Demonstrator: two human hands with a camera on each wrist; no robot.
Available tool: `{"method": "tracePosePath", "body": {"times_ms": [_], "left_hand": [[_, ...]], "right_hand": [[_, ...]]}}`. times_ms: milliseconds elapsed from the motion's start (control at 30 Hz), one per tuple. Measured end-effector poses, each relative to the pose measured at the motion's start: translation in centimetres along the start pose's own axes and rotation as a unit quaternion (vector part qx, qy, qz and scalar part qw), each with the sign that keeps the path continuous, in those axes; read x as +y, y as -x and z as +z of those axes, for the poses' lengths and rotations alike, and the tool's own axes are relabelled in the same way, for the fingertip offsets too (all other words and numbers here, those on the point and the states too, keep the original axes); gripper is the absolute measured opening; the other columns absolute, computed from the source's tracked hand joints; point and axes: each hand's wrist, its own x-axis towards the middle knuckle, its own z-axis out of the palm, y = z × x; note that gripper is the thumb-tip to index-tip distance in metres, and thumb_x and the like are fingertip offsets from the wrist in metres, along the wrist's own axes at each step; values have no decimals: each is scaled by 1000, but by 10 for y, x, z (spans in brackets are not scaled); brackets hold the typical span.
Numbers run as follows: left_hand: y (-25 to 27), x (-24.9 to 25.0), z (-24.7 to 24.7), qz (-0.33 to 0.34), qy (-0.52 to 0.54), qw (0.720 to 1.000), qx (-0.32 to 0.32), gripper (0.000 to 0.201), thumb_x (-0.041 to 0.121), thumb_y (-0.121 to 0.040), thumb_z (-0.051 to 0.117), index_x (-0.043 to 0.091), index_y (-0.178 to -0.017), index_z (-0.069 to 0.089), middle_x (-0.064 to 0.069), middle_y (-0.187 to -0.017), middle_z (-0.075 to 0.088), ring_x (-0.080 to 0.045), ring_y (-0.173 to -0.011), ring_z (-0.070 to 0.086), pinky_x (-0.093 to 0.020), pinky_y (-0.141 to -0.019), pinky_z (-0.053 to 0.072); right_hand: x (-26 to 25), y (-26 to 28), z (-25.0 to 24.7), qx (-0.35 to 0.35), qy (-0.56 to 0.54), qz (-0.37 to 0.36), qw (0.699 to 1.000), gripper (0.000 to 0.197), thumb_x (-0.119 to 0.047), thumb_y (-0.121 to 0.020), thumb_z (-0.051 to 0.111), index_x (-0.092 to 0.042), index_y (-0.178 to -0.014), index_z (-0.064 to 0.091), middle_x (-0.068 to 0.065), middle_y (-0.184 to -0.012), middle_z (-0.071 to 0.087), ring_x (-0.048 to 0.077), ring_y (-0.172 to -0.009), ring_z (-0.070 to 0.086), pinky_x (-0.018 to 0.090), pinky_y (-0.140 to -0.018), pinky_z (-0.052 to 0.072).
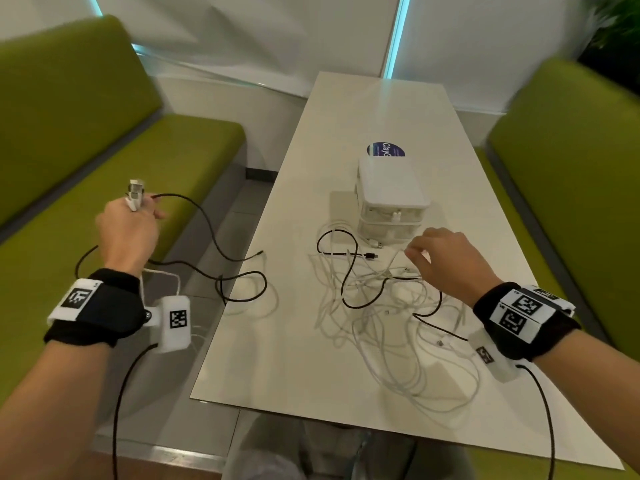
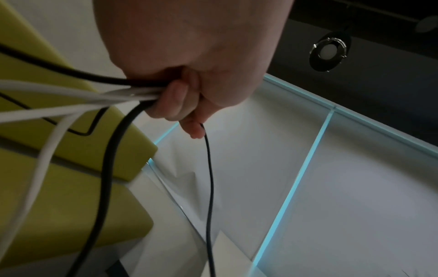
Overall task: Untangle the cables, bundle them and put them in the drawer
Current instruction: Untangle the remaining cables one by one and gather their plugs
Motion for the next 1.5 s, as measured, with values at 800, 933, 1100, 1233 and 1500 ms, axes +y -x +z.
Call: {"method": "tracePosePath", "body": {"times_ms": [800, 933, 1100, 1233, 1500], "left_hand": [[0, -19, 13, 33, 8, 997, -66, 31, 23, -104, 43, 15, -97, 72, 3, -101, 70, -8, -87, 58, -26, -79, 41], [19, -16, 27, 35, 27, 993, -106, 38, 37, -103, 41, 21, -90, 72, 7, -81, 71, -4, -52, 45, -26, -51, 32], [45, 11, 47, 58, 71, 982, -165, 40, 45, -102, 40, 26, -89, 73, 6, -64, 65, -8, -47, 44, -28, -52, 36], [81, 42, 64, 90, 121, 958, -243, 42, 43, -102, 41, 20, -89, 74, 3, -57, 46, -4, -41, 34, -20, -46, 27], [162, 62, 115, 59, 170, 910, -372, 43, 46, -100, 45, 23, -81, 76, 6, -55, 35, -11, -48, 26, -23, -47, 22]], "right_hand": [[-51, -8, 34, 3, -78, -75, 994, 6, -18, -87, 69, -16, -85, 74, 3, -81, 70, 30, -78, 66, 38, -69, 51], [-56, -2, 32, 13, -102, -70, 992, 5, -18, -86, 69, -17, -86, 74, 2, -79, 68, 30, -78, 64, 39, -67, 50], [-60, 18, 10, 50, -164, -49, 984, 7, -17, -90, 67, -17, -89, 74, -3, -82, 69, 22, -83, 59, 36, -72, 47], [-58, 30, -6, 40, -213, -14, 976, 12, -18, -90, 64, -20, -80, 71, -12, -72, 64, 8, -69, 54, 21, -67, 42], [-37, 54, -17, -20, -241, 75, 967, 19, -20, -84, 60, -24, -66, 64, -14, -59, 60, 1, -64, 56, 13, -58, 39]]}}
